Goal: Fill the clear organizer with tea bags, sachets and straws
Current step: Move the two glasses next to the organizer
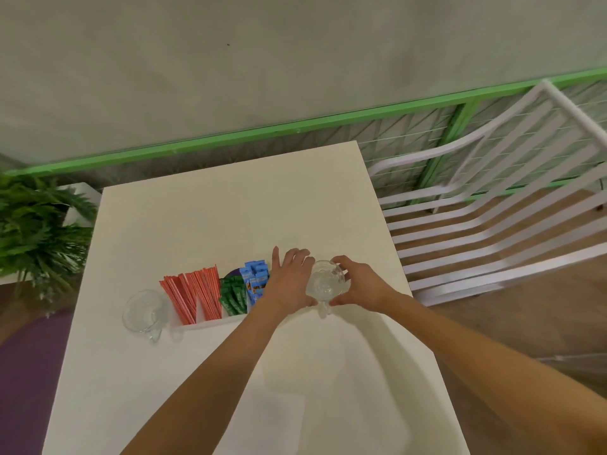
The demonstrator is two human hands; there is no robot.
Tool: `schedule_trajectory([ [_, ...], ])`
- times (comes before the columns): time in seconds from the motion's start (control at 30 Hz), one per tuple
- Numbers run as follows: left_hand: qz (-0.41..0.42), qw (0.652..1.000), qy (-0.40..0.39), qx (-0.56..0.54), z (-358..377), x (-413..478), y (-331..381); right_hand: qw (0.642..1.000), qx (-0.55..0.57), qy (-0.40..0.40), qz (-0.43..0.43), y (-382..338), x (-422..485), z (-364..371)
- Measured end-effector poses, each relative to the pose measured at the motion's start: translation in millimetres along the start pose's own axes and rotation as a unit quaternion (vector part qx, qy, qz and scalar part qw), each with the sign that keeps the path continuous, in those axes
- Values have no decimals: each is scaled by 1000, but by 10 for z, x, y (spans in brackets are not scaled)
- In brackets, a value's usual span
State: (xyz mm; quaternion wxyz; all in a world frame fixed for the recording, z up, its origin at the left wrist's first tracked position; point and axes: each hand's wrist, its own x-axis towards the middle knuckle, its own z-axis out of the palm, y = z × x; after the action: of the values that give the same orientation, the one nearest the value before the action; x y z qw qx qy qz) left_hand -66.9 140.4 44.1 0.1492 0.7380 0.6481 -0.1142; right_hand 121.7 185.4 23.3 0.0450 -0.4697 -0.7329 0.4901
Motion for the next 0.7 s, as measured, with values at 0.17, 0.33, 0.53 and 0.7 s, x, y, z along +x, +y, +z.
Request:
schedule_trajectory([
  [0.17, -8, 1000, 5, -9, 10, -78, 34, 999, -41, -1, 10, -47, -8, -9],
  [0.33, 3, 996, 75, -57, -24, -314, 78, 993, -118, 26, 15, -169, -142, -39],
  [0.53, 45, 952, 220, -208, -247, -798, -49, 975, -157, 137, -79, -673, -306, -124],
  [0.7, 46, 902, 283, -324, -807, -1412, -391, 963, -115, 184, -161, -1675, -568, -94],
])
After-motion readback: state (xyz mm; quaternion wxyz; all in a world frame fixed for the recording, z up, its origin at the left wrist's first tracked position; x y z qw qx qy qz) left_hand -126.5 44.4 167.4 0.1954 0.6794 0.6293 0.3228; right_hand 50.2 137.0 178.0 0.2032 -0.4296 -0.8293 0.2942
